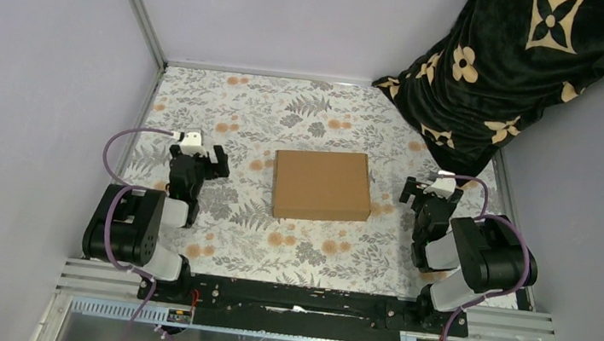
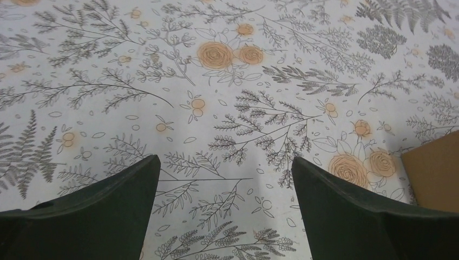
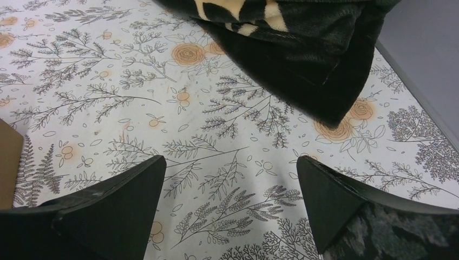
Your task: Fold the paper box
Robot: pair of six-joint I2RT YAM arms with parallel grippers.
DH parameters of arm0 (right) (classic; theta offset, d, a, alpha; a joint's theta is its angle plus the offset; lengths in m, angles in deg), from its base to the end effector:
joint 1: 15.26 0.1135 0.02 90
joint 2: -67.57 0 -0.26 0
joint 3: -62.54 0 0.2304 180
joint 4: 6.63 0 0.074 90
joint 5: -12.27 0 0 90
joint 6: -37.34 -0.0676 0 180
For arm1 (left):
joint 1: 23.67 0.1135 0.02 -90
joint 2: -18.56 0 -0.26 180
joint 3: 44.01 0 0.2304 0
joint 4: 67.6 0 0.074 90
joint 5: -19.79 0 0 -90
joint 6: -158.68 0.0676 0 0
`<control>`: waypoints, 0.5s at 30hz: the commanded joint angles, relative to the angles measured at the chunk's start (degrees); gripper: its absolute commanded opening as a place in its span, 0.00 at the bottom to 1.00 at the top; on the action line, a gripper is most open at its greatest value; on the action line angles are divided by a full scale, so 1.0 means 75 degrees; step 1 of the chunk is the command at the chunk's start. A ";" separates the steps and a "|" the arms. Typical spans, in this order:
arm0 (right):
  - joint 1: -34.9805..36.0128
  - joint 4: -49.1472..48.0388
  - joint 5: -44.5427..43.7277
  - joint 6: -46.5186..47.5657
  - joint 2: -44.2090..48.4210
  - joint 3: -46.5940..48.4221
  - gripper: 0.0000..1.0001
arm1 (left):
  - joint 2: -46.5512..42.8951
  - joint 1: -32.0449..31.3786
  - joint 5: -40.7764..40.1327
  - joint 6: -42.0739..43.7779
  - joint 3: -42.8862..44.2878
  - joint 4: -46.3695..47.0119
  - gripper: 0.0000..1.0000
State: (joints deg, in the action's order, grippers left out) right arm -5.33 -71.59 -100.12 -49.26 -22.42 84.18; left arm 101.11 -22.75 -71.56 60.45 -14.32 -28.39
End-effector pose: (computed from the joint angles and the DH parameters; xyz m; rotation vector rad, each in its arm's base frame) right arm 0.2420 0.0162 0.1513 0.1109 1.6266 -0.2307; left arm 0.2629 0.0058 0.1542 -0.1610 1.8023 -0.0694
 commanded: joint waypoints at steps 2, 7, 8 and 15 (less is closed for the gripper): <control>-0.0036 -0.0365 0.0128 0.0043 0.0032 0.0168 1.00 | 0.0515 -0.0087 0.0237 0.0421 -0.0072 0.1660 0.99; -0.0037 -0.0390 0.0122 0.0054 0.0035 0.0157 1.00 | 0.0514 -0.0089 0.0209 0.0453 -0.0013 0.1588 0.99; -0.0036 -0.0380 0.0113 0.0051 0.0045 0.0155 1.00 | 0.0524 -0.0095 0.0212 0.0459 -0.0021 0.1599 0.99; -0.0038 -0.0390 0.0126 0.0051 0.0035 0.0167 1.00 | 0.0514 -0.0089 -0.0038 0.0494 -0.0011 0.1584 0.99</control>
State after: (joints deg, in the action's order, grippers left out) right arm -5.39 -71.61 -99.20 -49.26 -22.42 84.20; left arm 105.00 -23.27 -70.55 62.27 -14.58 -21.61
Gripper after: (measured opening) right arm 0.993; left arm 0.986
